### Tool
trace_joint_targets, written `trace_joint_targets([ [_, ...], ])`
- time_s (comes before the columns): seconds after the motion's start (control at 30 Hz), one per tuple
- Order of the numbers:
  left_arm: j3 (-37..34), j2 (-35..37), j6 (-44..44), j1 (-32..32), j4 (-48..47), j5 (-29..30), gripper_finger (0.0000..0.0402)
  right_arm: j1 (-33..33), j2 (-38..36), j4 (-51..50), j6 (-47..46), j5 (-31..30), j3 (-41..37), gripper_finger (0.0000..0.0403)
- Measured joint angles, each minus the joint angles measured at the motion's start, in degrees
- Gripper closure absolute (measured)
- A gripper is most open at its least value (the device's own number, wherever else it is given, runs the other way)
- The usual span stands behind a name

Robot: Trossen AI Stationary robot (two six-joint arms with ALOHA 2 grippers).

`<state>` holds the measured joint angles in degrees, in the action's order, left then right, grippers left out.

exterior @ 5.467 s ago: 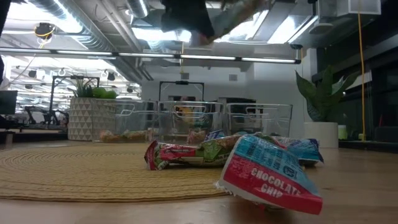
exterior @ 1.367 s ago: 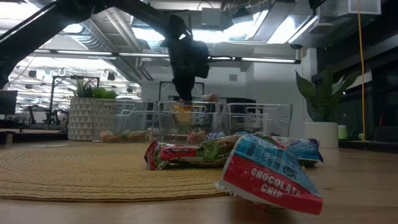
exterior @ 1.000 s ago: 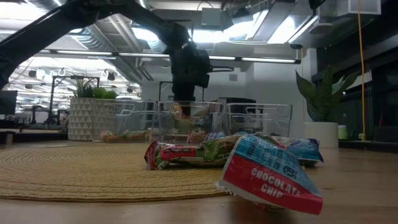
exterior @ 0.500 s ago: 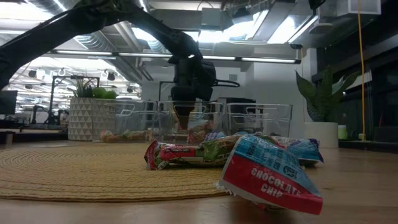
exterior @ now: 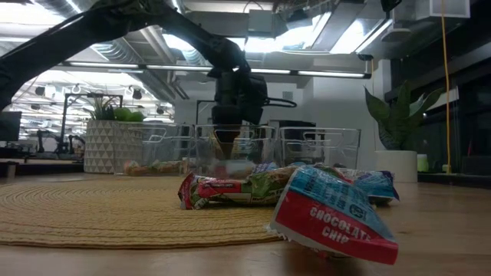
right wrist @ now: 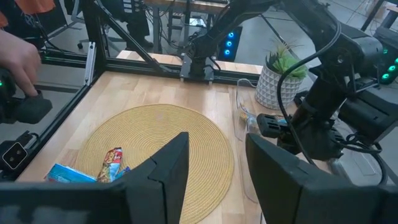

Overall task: Pick and place Granola Bars by type
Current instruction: Put the red granola bar into the middle transparent bin

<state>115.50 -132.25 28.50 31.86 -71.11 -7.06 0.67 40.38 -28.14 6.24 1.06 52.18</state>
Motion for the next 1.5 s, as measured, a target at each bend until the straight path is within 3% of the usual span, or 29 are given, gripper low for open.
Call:
trace_joint_targets([
  [0.2,1.6,0.5,-0.9,0.0,-2.0,-1.5,0.0268,0.0,0.0,0.0,-0.1,0.0,0.0,0.0241],
  [0.5,11.8,0.6,-2.8,-0.7,-7.2,-2.6,0.0242,0.0,0.0,0.0,0.0,0.0,0.0,0.0241],
  [0.7,19.6,0.7,-6.0,-0.8,-6.9,-13.5,0.0247,0.0,0.0,-0.3,0.0,0.0,0.0,0.0241],
  [0.83,18.1,4.5,-8.4,-1.0,-3.1,-18.8,0.0245,0.0,0.0,-1.5,0.0,0.0,0.0,0.0241],
  [1.5,18.3,18.5,-17.0,-8.7,7.1,-17.7,0.0253,0.0,0.0,-3.6,0.5,1.6,0.0,0.0241],
])
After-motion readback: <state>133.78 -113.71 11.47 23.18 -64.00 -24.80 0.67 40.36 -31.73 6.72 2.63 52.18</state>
